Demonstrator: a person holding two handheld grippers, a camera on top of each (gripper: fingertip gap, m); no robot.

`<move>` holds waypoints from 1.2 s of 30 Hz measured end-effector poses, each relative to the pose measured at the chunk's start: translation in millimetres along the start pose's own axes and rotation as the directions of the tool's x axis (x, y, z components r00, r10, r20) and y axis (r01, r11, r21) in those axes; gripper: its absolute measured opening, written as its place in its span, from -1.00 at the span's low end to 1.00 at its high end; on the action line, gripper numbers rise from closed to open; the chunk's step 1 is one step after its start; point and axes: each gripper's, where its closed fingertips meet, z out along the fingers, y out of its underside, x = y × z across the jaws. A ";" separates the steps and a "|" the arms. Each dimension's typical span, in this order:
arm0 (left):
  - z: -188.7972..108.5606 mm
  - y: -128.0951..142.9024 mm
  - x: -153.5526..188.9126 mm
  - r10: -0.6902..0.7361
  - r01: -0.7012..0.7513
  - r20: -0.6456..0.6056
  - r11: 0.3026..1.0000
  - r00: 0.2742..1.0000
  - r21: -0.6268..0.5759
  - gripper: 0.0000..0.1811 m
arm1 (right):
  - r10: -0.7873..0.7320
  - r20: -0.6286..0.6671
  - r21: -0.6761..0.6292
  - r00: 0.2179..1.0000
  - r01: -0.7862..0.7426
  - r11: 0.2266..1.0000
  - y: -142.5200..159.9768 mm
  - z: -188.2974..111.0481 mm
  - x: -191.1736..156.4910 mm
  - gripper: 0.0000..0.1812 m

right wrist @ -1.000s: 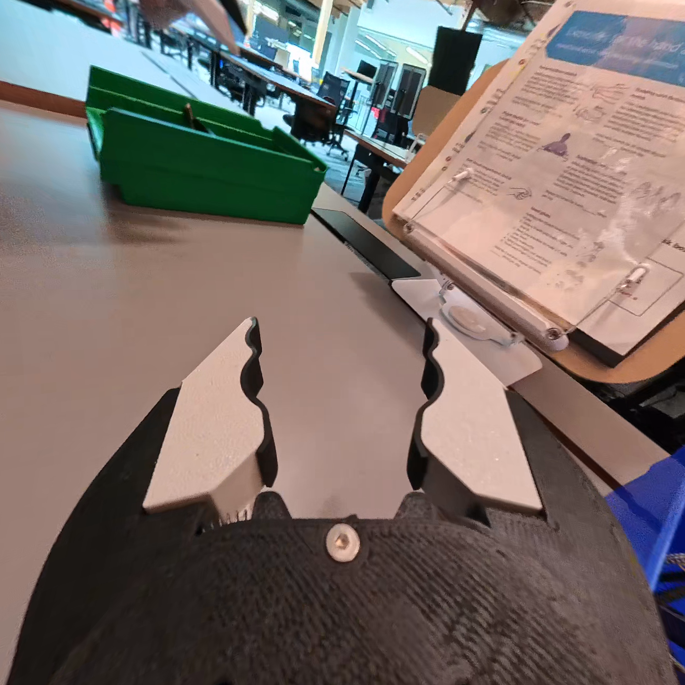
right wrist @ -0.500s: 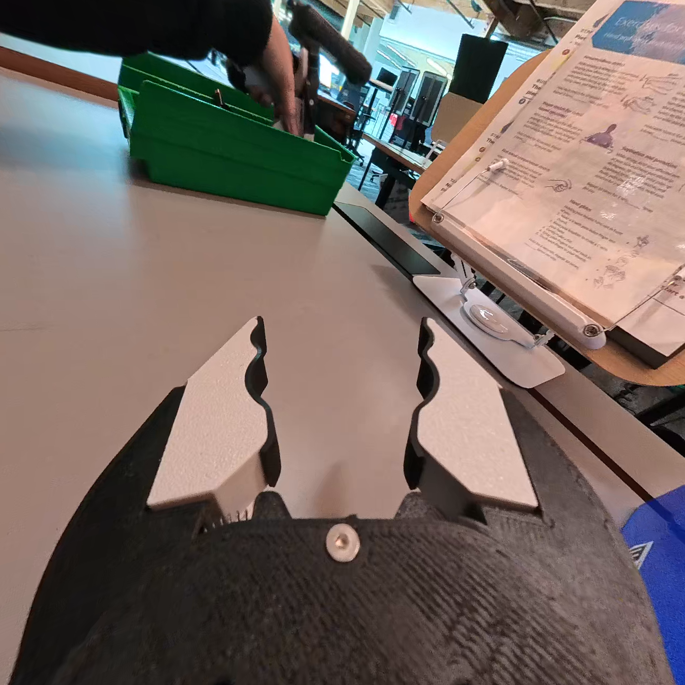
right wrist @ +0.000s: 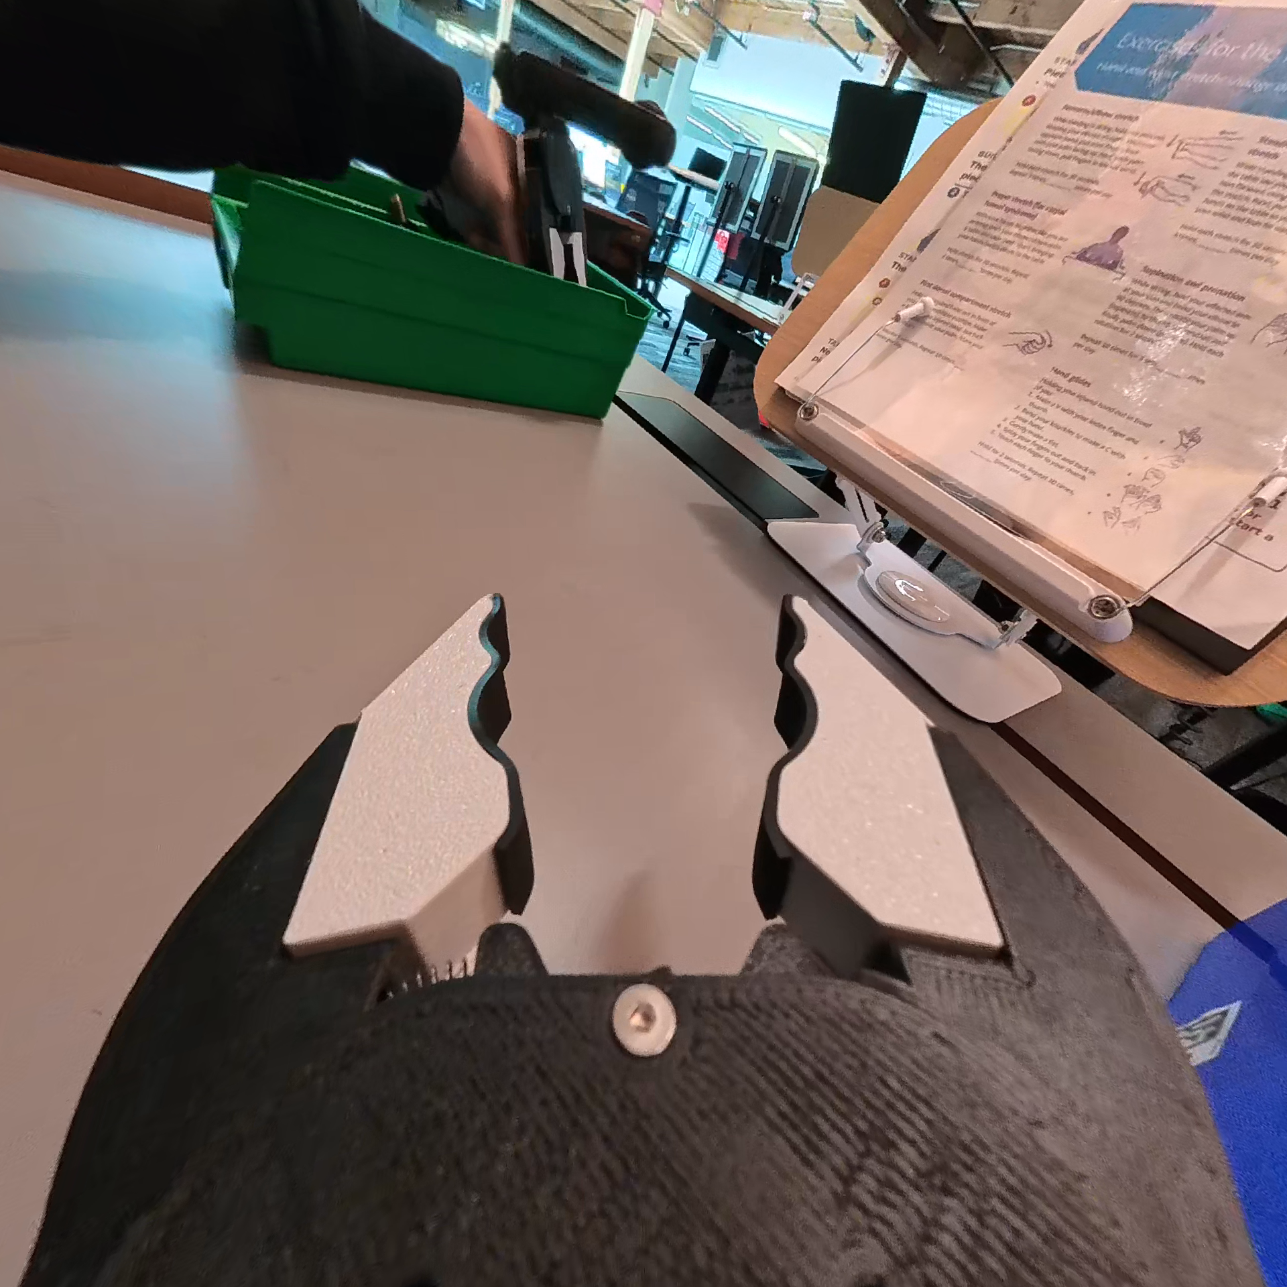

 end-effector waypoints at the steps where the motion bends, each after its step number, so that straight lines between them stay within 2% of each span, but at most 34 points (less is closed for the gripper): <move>1: -1.3 0.5 0.8 -0.019 0.019 -0.006 1.000 1.000 0.009 -0.69 | 0.001 -0.003 -0.001 1.000 -0.001 1.000 0.0 0.3 0.2 -0.16; 3: -10.0 1.0 -0.8 -0.043 0.042 0.012 0.999 0.999 0.035 -0.72 | -0.010 -0.015 -0.004 1.000 0.010 1.000 0.5 0.9 1.1 -0.16; 6: -42.9 -4.1 -13.8 -0.098 0.083 0.126 0.989 0.987 0.122 -0.75 | -0.029 -0.021 -0.001 0.999 0.029 1.000 -1.6 0.8 0.2 -0.17; 9: -98.2 -22.6 -15.7 -0.184 0.117 0.186 0.939 0.965 0.324 -0.76 | -0.006 -0.034 0.038 0.999 0.008 0.999 -12.1 -1.1 1.4 -0.18; 11: -141.6 -45.4 3.1 -0.199 0.104 0.135 0.853 0.971 0.511 -0.77 | 0.004 -0.044 0.069 0.999 -0.001 0.998 -20.2 -3.0 2.6 -0.17; 13: -184.3 -68.4 34.0 -0.182 0.107 0.042 0.732 0.982 0.673 -0.77 | 0.044 -0.035 0.106 0.998 -0.040 0.994 -27.4 -3.5 0.7 -0.15; 16: -233.4 -102.0 110.9 0.010 0.127 -0.155 0.522 0.988 0.843 -0.77 | 0.147 0.050 0.150 0.988 -0.153 0.977 -35.1 -0.6 -11.7 -0.09; 18: -244.2 -117.3 167.4 0.167 0.168 -0.259 0.425 0.951 0.890 -0.77 | 0.216 0.107 0.188 0.971 -0.233 0.954 -43.4 0.4 -20.0 -0.06; 20: -235.6 -127.1 224.2 0.318 0.191 -0.318 0.371 0.893 0.909 -0.77 | 0.292 0.211 0.226 0.933 -0.337 0.914 -53.9 -0.2 -32.7 -0.06; 22: -217.8 -131.3 280.8 0.476 0.178 -0.309 0.301 0.823 0.937 -0.77 | 0.417 0.348 0.220 0.840 -0.505 0.834 -63.3 -2.0 -43.7 0.01; 23: -206.3 -131.1 306.9 0.546 0.168 -0.295 0.271 0.784 0.948 -0.77 | 0.493 0.436 0.189 0.753 -0.612 0.768 -67.9 -3.7 -49.3 0.02; 25: -180.7 -131.2 348.2 0.638 0.163 -0.274 0.228 0.720 0.960 -0.77 | 0.605 0.614 0.063 0.507 -0.796 0.603 -76.3 -9.0 -61.1 0.00; 28: -151.3 -132.7 385.1 0.711 0.180 -0.264 0.192 0.652 0.965 -0.77 | 0.613 0.781 -0.141 0.118 -0.923 0.357 -91.8 -25.2 -65.2 -0.09; 30: -139.1 -131.5 399.0 0.743 0.151 -0.231 0.174 0.628 0.973 -0.77 | 0.570 0.820 -0.222 -0.060 -0.950 0.220 -99.2 -34.6 -55.2 -0.28; 31: -133.4 -130.1 403.6 0.753 0.120 -0.213 0.178 0.622 0.977 -0.77 | 0.572 0.812 -0.257 -0.117 -0.951 0.170 -98.4 -34.0 -51.7 -0.39; 32: -129.6 -129.6 406.1 0.756 0.095 -0.188 0.166 0.627 0.982 -0.77 | 0.588 0.795 -0.285 -0.153 -0.948 0.139 -95.4 -31.1 -51.0 -0.42; 35: -125.9 -125.6 412.6 0.773 0.116 -0.177 0.134 0.609 0.984 -0.77 | 0.622 0.765 -0.325 -0.168 -0.934 0.147 -88.9 -24.6 -61.3 -0.48; 36: -121.5 -126.0 412.5 0.767 0.111 -0.176 0.136 0.616 0.984 -0.77 | 0.606 0.778 -0.326 -0.167 -0.931 0.163 -91.1 -26.9 -64.5 -0.58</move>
